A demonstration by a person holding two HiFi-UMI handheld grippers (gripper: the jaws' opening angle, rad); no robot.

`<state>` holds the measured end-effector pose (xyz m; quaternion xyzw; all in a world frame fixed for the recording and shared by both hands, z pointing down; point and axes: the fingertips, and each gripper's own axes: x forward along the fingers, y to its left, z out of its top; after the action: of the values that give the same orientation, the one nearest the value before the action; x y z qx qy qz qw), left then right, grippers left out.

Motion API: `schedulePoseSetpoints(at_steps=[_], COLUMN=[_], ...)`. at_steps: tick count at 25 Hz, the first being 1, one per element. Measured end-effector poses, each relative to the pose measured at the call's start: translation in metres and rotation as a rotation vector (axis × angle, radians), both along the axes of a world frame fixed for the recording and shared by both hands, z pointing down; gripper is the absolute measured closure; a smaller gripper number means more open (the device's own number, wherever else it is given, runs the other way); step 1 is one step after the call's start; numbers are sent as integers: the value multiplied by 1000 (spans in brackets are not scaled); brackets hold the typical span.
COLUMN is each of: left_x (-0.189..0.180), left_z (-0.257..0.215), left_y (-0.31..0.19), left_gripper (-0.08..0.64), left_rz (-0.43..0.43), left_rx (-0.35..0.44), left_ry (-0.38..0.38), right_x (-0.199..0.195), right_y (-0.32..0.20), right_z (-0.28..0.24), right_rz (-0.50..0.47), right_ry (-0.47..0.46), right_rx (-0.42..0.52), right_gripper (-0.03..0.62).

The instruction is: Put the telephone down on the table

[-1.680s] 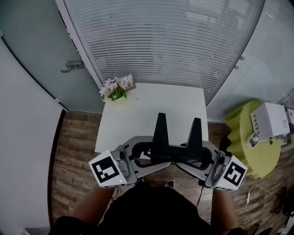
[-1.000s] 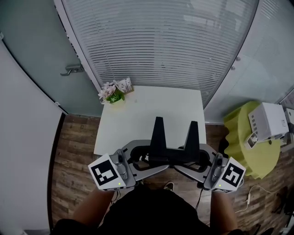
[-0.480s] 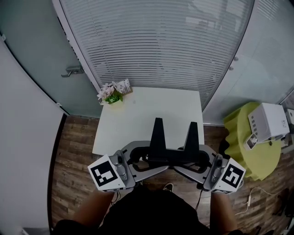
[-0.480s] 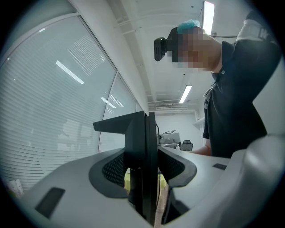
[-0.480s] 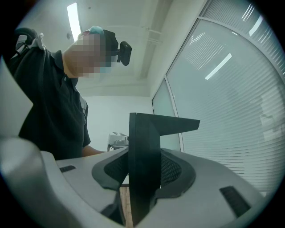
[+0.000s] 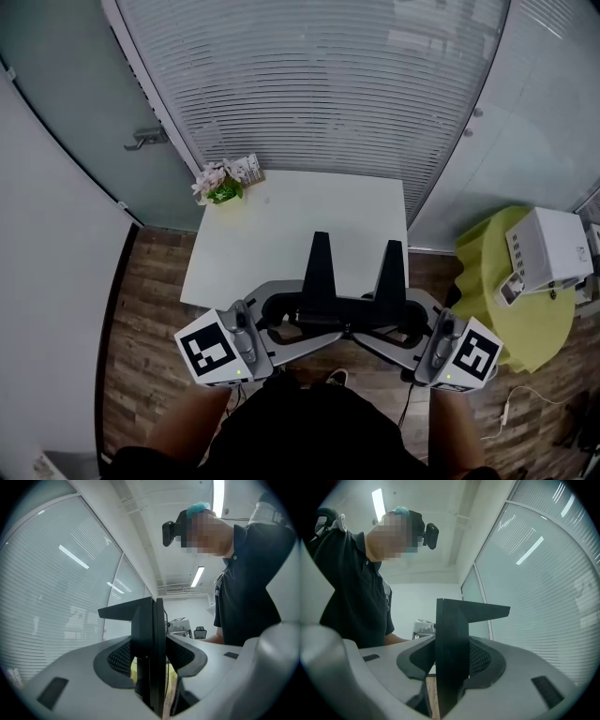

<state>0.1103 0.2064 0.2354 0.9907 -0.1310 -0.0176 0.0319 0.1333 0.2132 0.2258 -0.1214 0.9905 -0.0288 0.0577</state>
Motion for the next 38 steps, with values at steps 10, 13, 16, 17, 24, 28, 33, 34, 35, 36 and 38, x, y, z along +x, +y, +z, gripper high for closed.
schedulePoseSetpoints(at_steps=[10, 13, 16, 17, 24, 28, 33, 34, 35, 36, 38], left_x=[0, 0, -1, -4, -58, -83, -117, -124, -130, -135, -144], left_z=[7, 8, 10, 11, 23, 27, 36, 40, 43, 47, 54], left_y=[-2, -2, -4, -9, -77, -108, -140, -146, -152, -158, -168], left_gripper=[351, 351, 351, 351, 351, 350, 351, 351, 351, 351, 351], left_rz=[3, 5, 16, 20, 50, 64, 88, 94, 100, 105, 113], left_rx=[6, 12, 12, 9, -26, -37, -57, -62, -70, -79, -100], left_ry=[3, 2, 0, 1, 13, 18, 19, 16, 14, 14, 18], right_x=[0, 0, -1, -5, -58, -85, -119, -126, -132, -137, -146], right_y=[-3, -2, -4, -9, -77, -108, -140, -147, -153, -158, -168], right_z=[5, 7, 8, 10, 21, 24, 35, 38, 41, 45, 53], right_rz=[9, 8, 19, 21, 47, 66, 92, 97, 101, 106, 114], right_ry=[6, 4, 7, 11, 31, 28, 42, 42, 43, 45, 51], right_rx=[-6, 2, -1, 0, -23, -29, -55, -61, -68, -76, -95], right_gripper=[414, 414, 414, 414, 414, 413, 414, 414, 414, 414, 414])
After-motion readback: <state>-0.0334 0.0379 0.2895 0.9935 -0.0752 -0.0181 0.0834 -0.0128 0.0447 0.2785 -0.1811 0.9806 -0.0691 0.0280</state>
